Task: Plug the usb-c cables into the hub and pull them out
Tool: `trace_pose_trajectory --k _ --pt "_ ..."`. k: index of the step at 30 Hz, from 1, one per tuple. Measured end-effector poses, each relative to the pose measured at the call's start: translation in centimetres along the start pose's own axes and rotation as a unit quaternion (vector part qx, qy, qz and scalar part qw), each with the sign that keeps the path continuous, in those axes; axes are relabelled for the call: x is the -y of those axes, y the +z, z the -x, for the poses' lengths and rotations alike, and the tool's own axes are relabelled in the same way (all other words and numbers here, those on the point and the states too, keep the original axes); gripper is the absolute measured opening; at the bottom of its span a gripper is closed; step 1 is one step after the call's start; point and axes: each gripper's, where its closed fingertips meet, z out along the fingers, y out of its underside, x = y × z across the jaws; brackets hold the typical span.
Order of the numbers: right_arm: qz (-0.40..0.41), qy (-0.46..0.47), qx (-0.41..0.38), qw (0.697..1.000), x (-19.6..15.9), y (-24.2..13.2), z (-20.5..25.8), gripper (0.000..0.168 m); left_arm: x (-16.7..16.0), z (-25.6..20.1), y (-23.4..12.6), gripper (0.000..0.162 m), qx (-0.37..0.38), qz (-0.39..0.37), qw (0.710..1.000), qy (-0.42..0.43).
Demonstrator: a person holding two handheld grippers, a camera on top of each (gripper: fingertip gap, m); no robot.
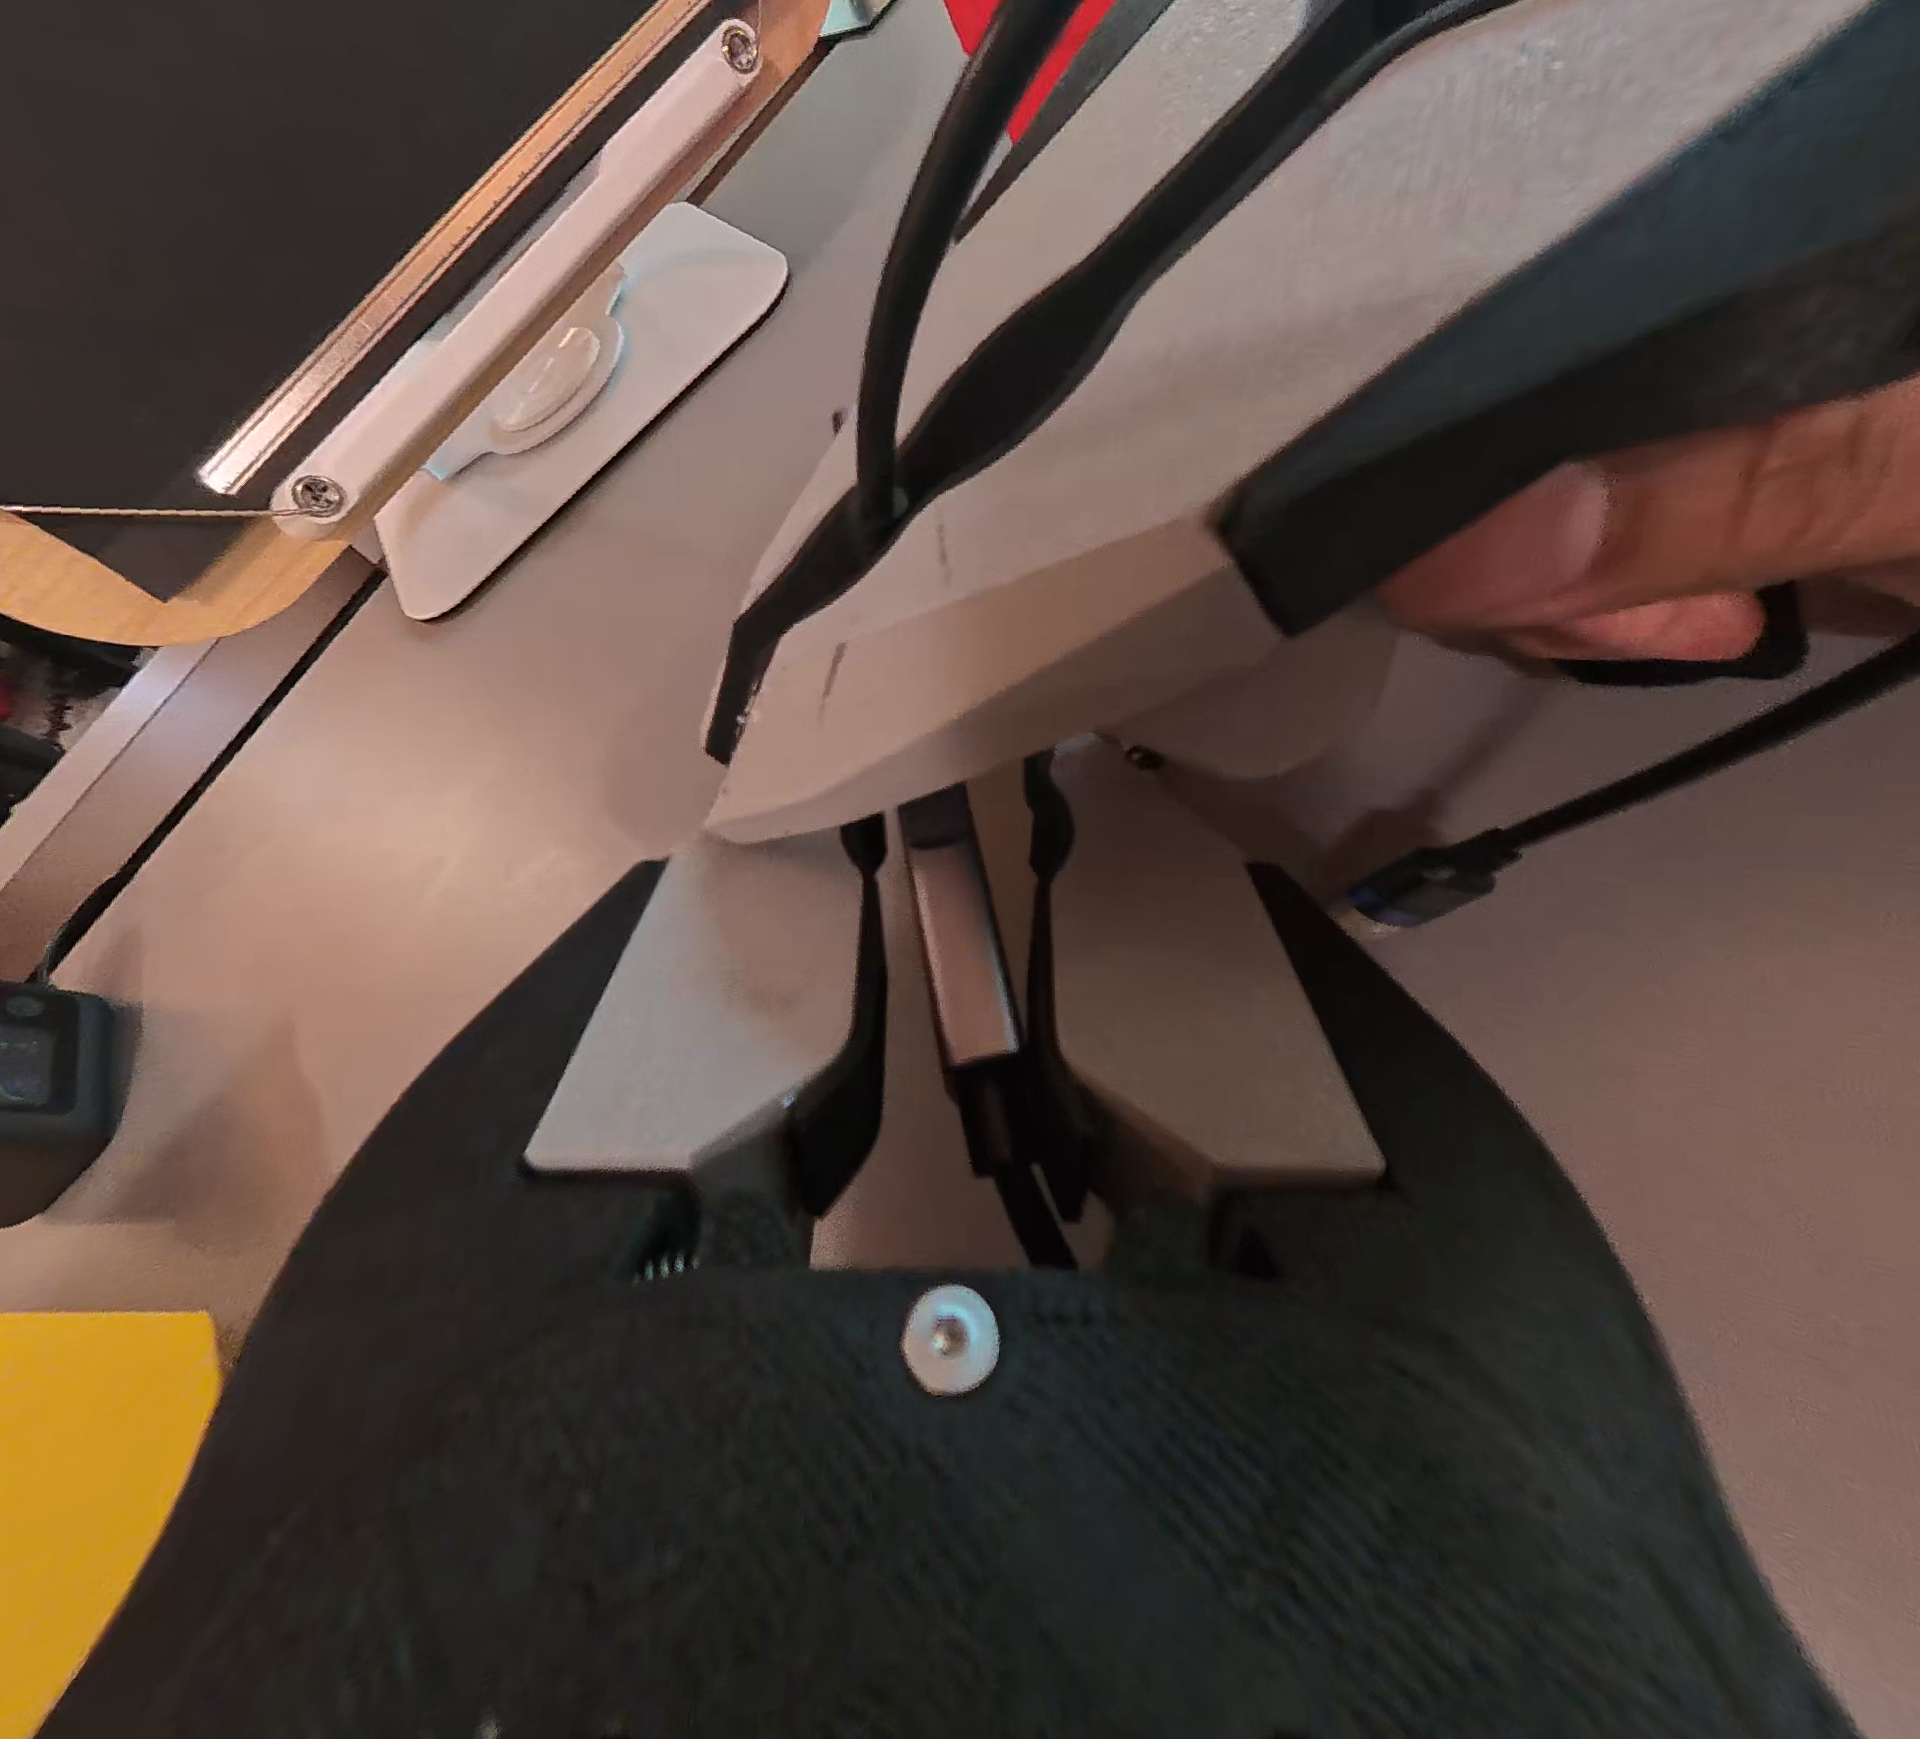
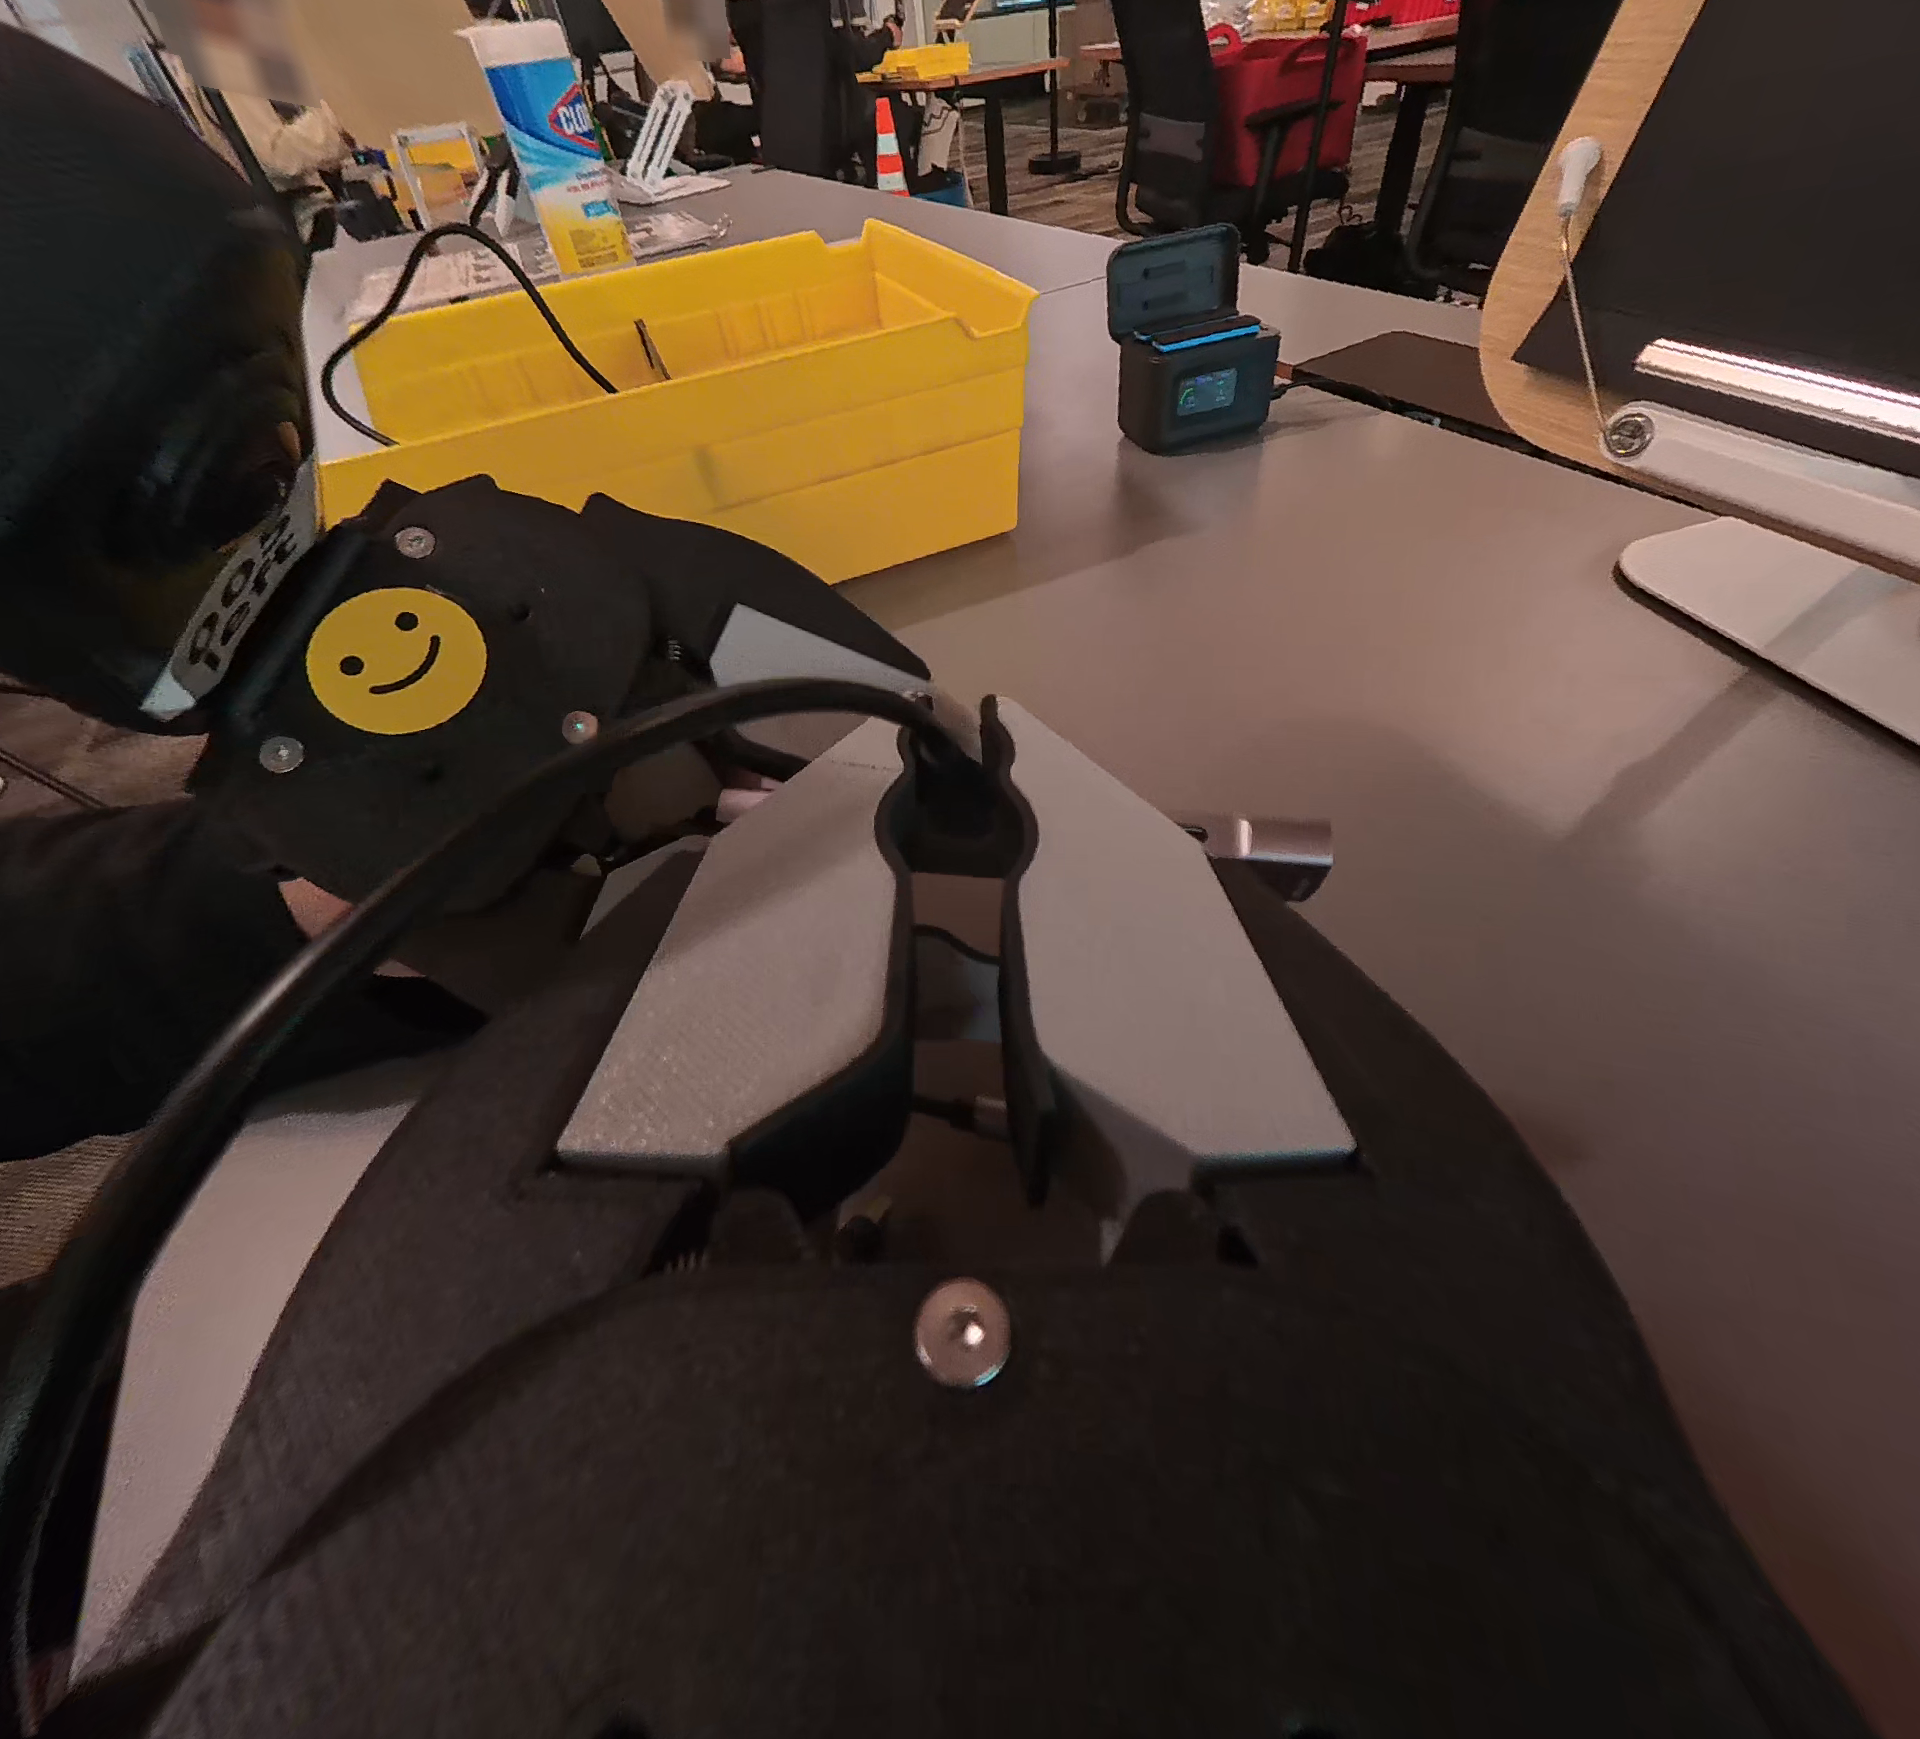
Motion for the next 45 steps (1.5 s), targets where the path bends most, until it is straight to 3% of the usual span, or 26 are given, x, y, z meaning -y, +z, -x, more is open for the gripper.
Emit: trace_pose_trajectory --k 12,20,29,36,40,45 --pt "0.002 -0.009 -0.009 1.000 0.1 -0.1 0.0 0.006 0.4 0.2 -0.2 0.028 0.005 -0.009 1.000 -0.007" --pt "0.005 0.011 -0.005 1.000 -0.4 0.0 -0.2 0.006 -0.4 -0.1 0.1 0.009 0.001 0.024 1.000 -0.013" --pt "-0.023 0.061 0.010 0.998 0.4 -0.3 0.0 0.005 0.1 -0.3 0.0 0.007 -0.017 0.013 0.999 -0.045" --pt "-0.049 0.022 0.001 0.999 1.5 -0.7 0.4 0.004 1.1 0.0 -0.4 0.007 -0.015 -0.011 0.999 -0.048" --pt "-0.050 0.053 0.030 0.997 1.5 -0.5 0.5 0.004 1.0 0.2 -0.4 0.007 -0.009 -0.008 0.999 -0.043" --pt "-0.047 -0.006 -0.027 0.998 1.7 -0.8 0.2 0.004 1.3 -0.1 -0.5 0.007 -0.024 -0.017 0.998 -0.056"
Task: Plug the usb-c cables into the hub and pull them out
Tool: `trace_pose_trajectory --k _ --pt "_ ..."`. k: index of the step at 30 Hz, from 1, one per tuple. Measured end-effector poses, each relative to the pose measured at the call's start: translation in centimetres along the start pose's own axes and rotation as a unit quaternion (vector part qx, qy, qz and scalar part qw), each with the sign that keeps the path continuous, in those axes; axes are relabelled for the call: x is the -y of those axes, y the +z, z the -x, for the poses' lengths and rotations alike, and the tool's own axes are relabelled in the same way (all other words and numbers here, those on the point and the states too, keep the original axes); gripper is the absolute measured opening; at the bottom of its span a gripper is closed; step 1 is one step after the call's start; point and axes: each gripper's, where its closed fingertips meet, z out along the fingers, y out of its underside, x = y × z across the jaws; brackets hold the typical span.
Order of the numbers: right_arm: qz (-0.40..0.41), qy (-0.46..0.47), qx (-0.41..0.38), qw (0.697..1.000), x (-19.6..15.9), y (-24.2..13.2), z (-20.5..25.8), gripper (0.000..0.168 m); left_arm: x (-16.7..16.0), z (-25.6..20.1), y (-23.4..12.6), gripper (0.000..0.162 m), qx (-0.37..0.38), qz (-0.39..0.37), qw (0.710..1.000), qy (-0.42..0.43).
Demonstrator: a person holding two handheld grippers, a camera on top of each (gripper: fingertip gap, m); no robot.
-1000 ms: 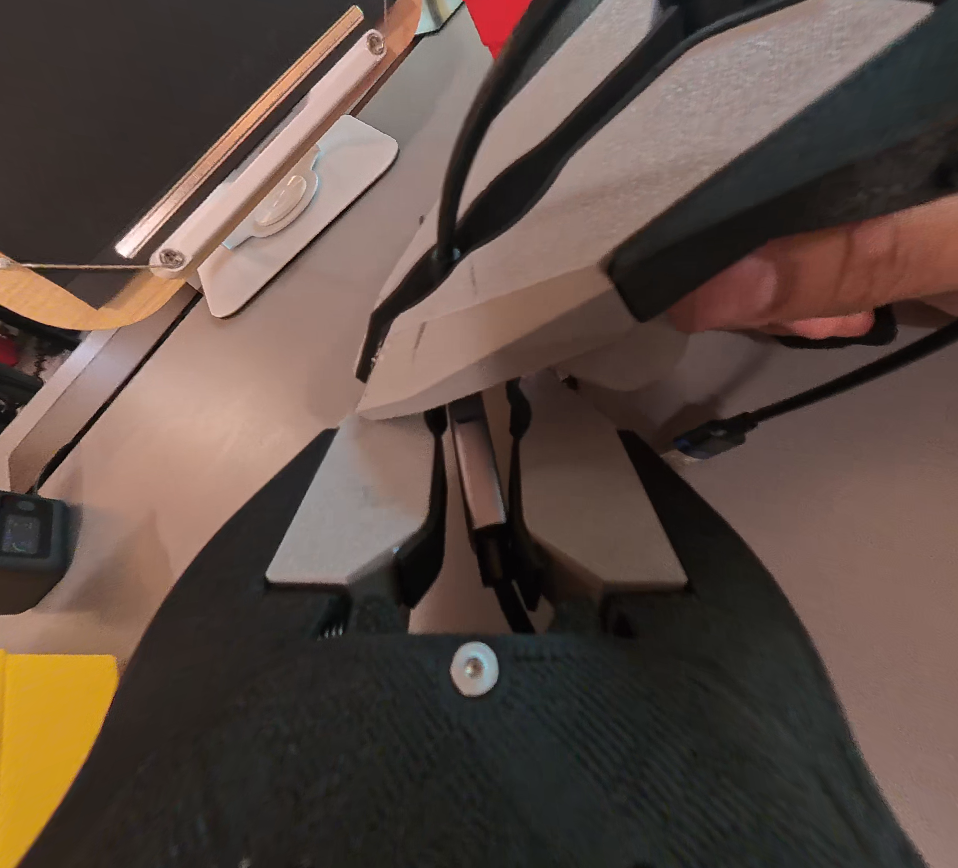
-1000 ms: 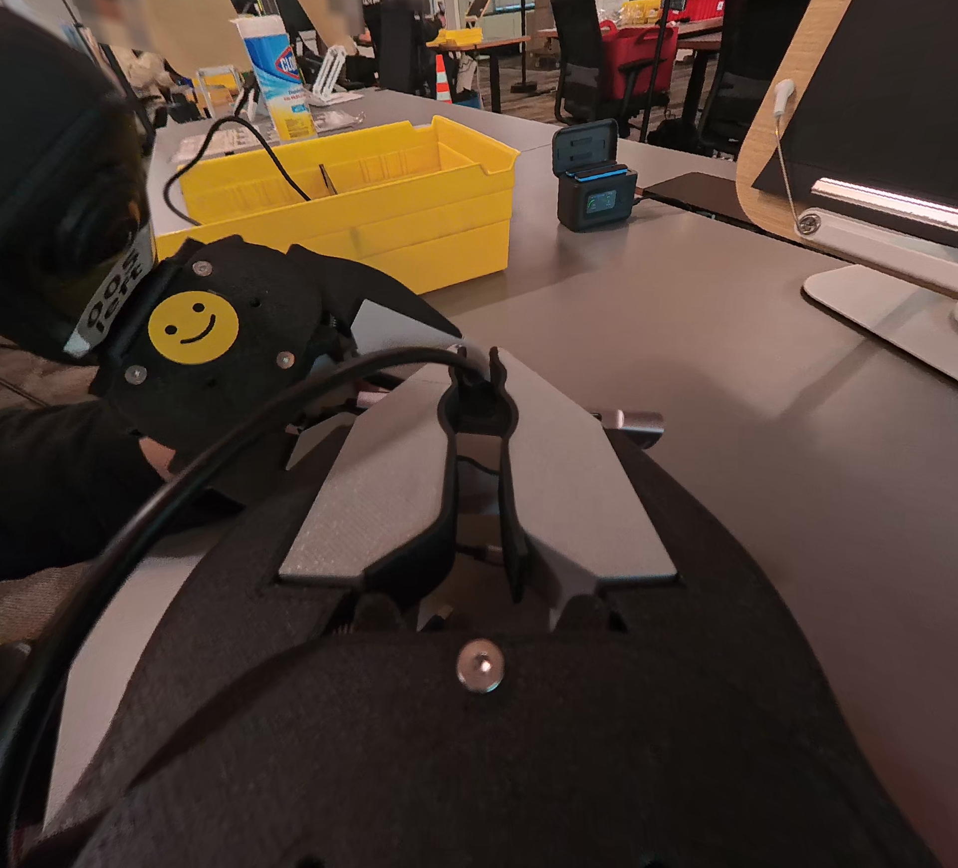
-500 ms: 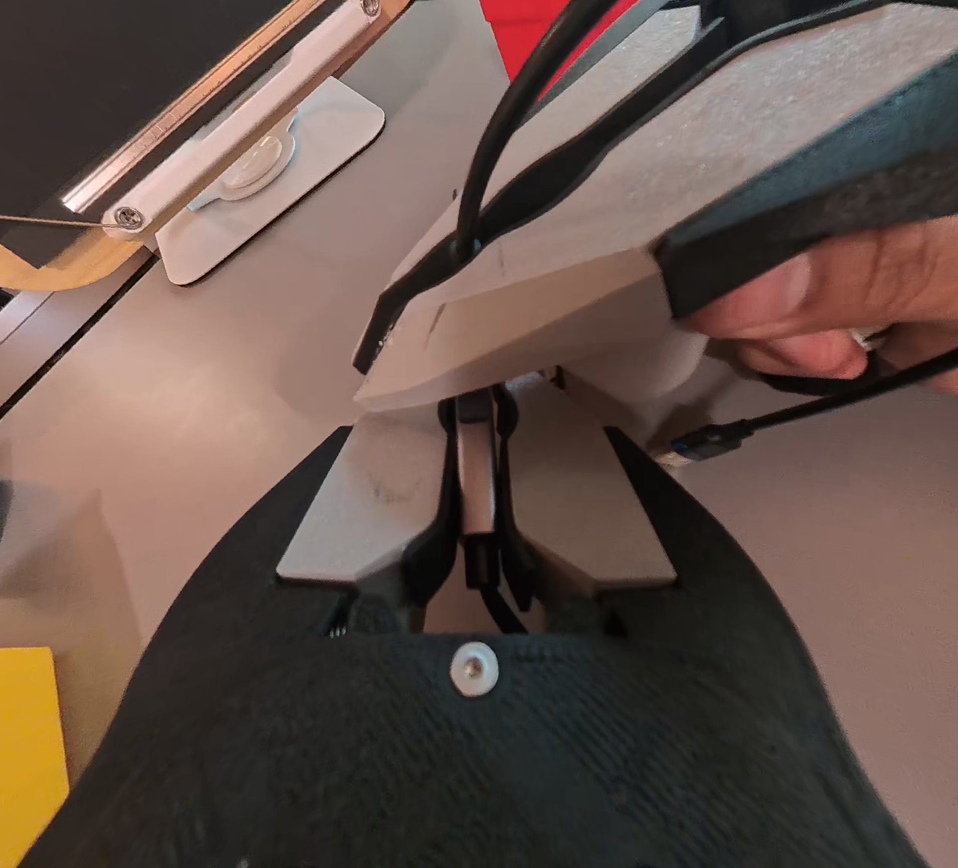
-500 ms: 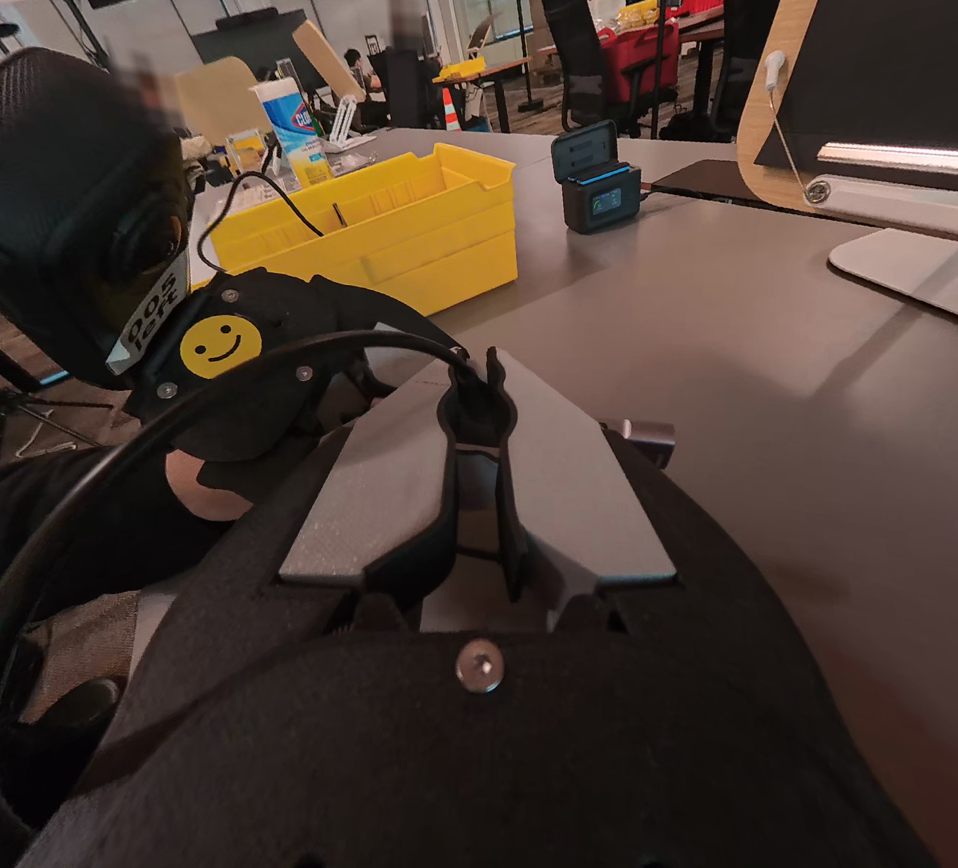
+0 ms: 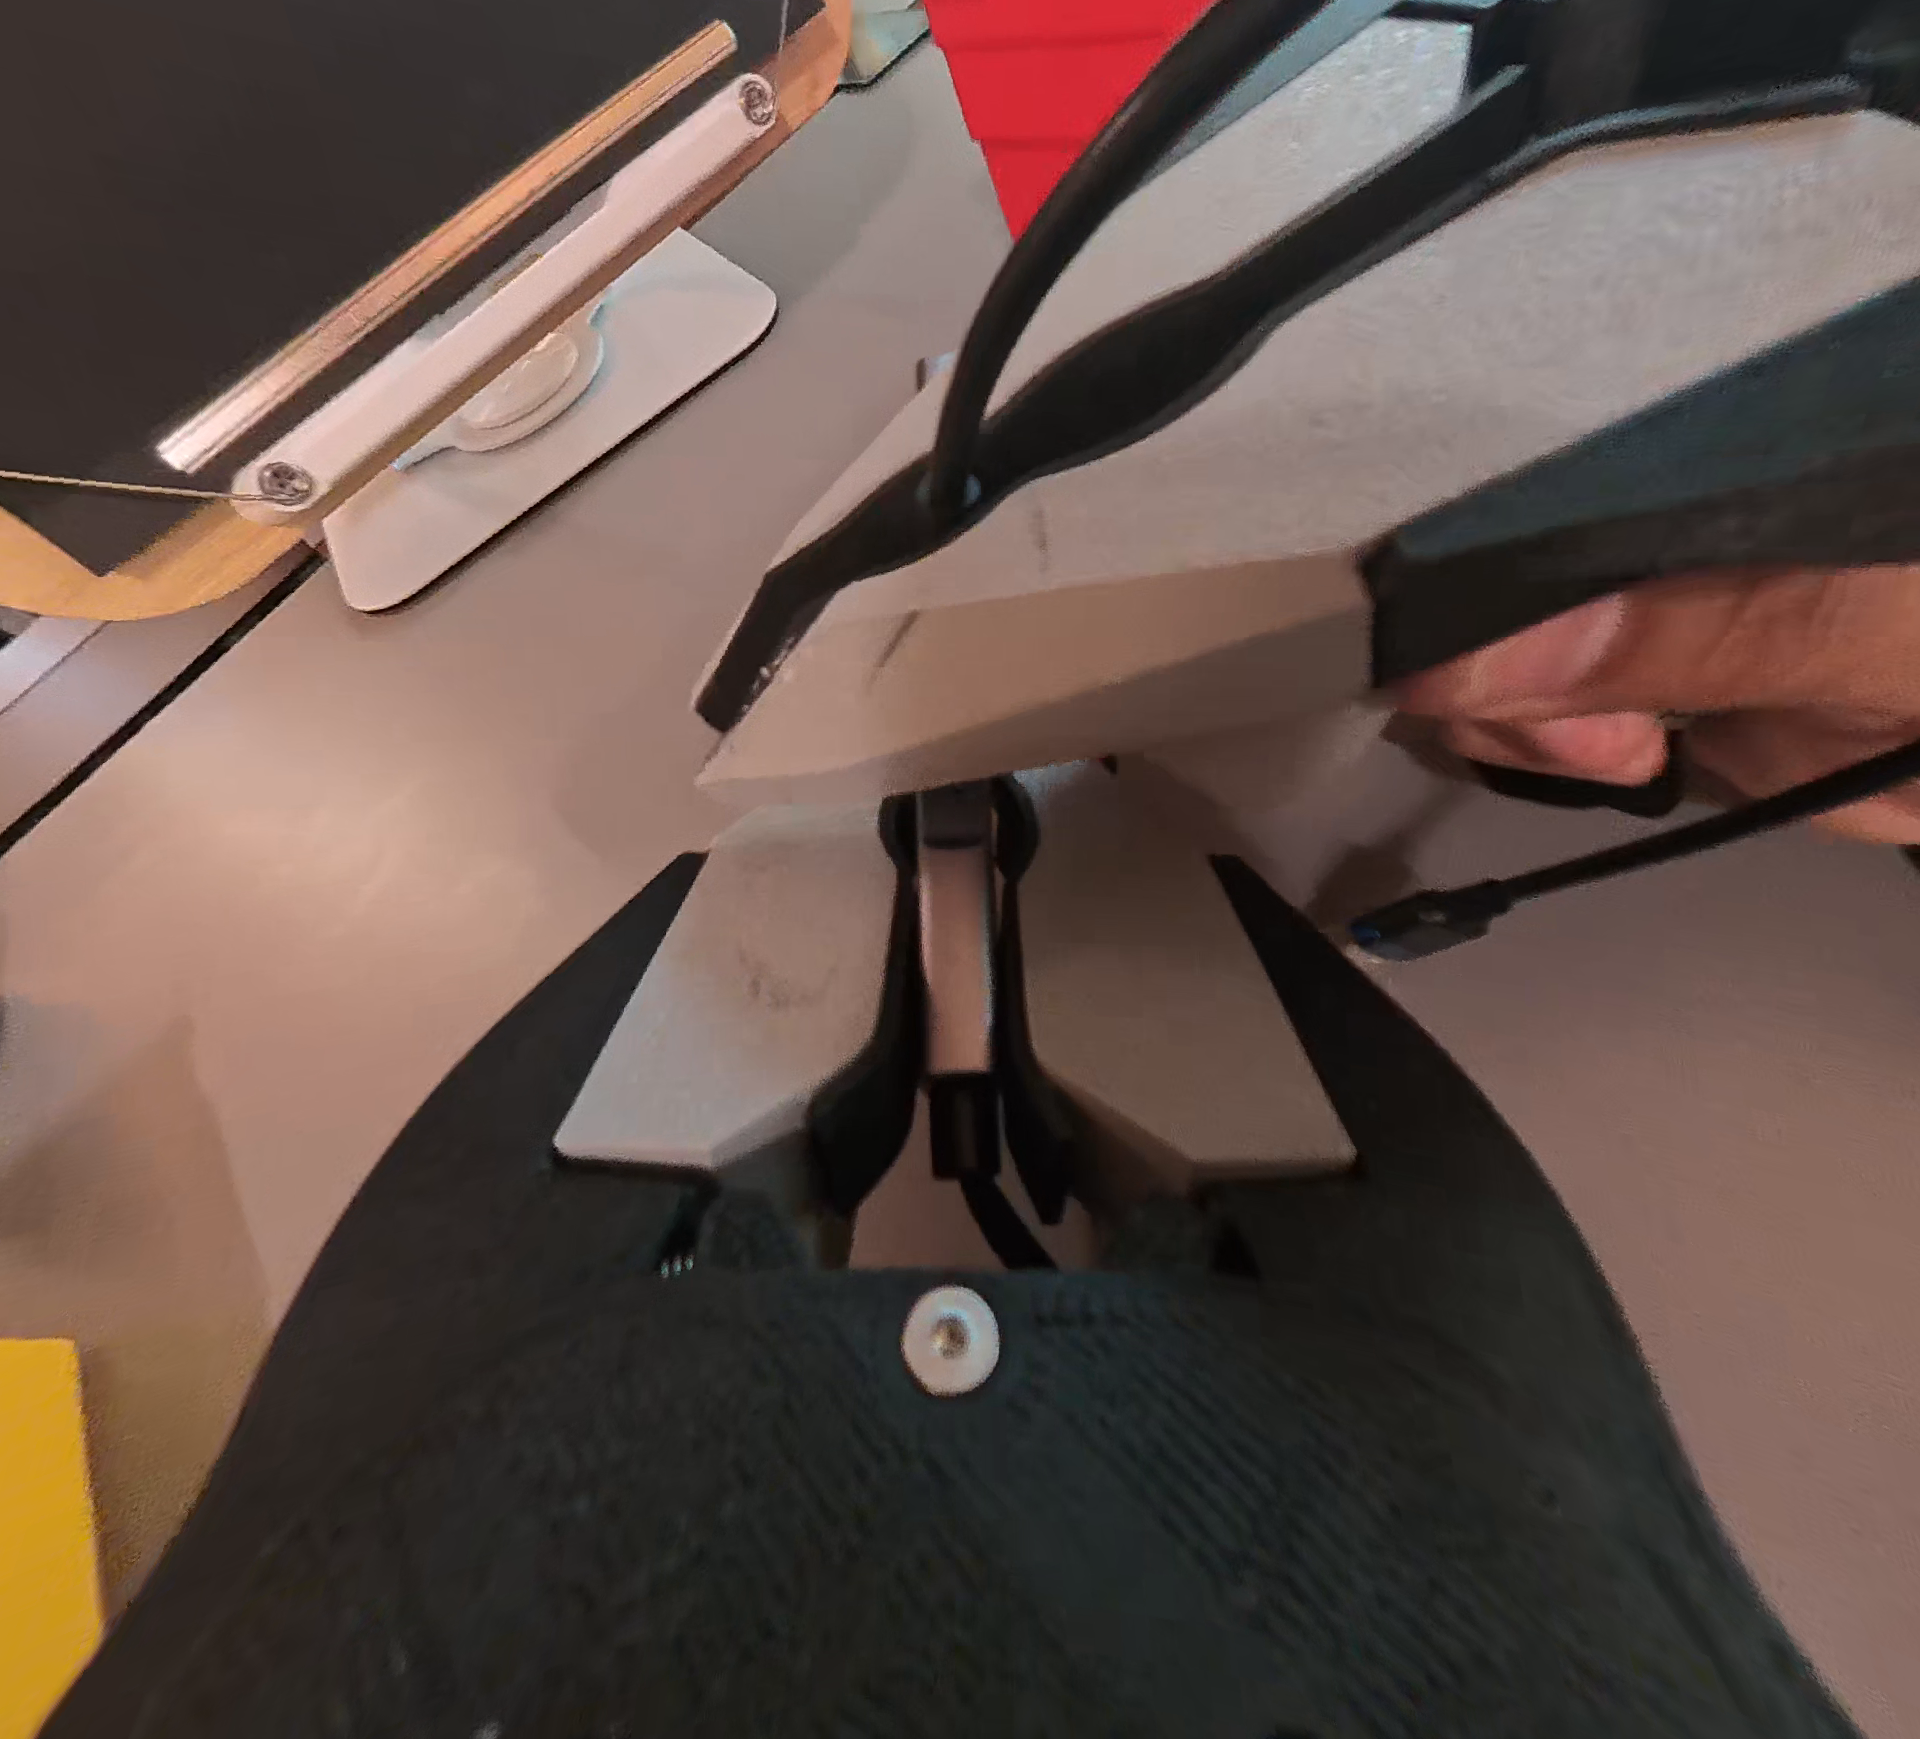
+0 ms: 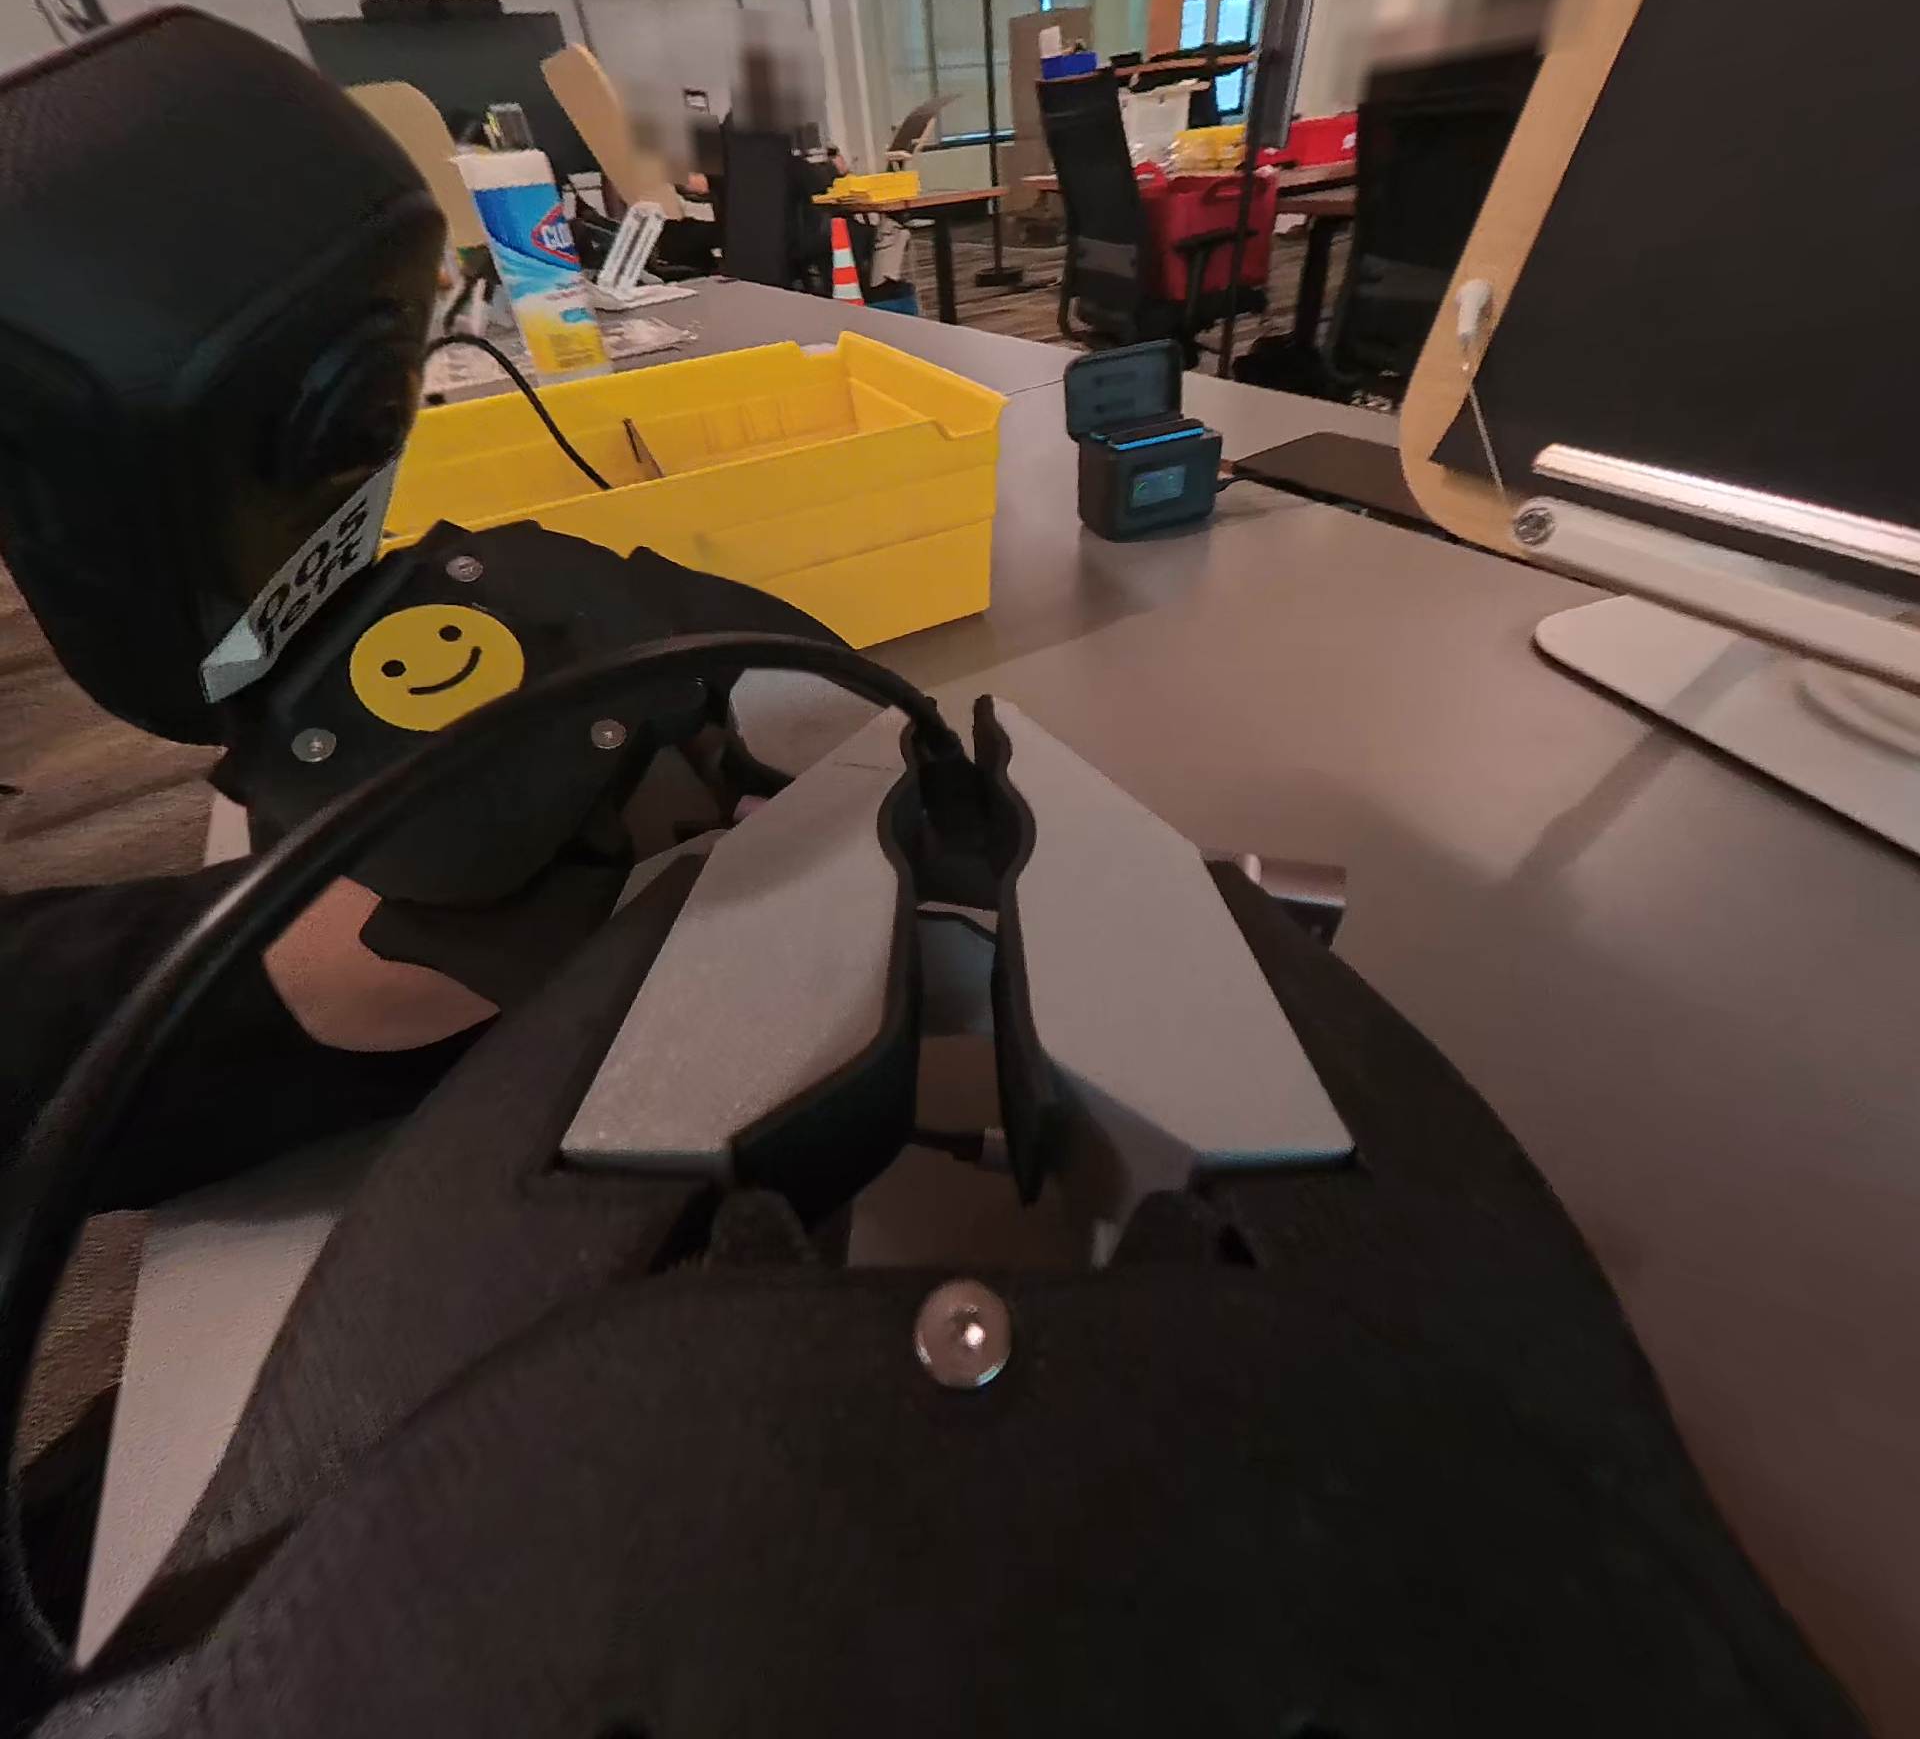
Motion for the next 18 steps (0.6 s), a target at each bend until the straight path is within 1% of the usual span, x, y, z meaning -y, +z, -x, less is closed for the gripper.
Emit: trace_pose_trajectory --k 5,12,15,18 --pt "-0.005 -0.018 -0.005 1.000 0.4 -0.1 0.2 0.004 0.2 0.2 -0.1 0.006 0.001 -0.007 1.000 0.004" --pt "-0.029 0.035 0.045 0.998 0.9 -0.3 0.7 0.004 0.5 0.2 -0.3 0.006 0.010 -0.009 1.000 0.010" --pt "-0.043 0.043 0.061 0.996 1.4 -0.3 0.9 0.005 0.9 0.4 -0.6 0.007 0.017 -0.017 1.000 0.012" --pt "-0.024 0.053 0.063 0.996 0.8 0.4 0.6 0.005 0.2 0.7 -0.5 0.006 0.014 -0.005 1.000 -0.003"
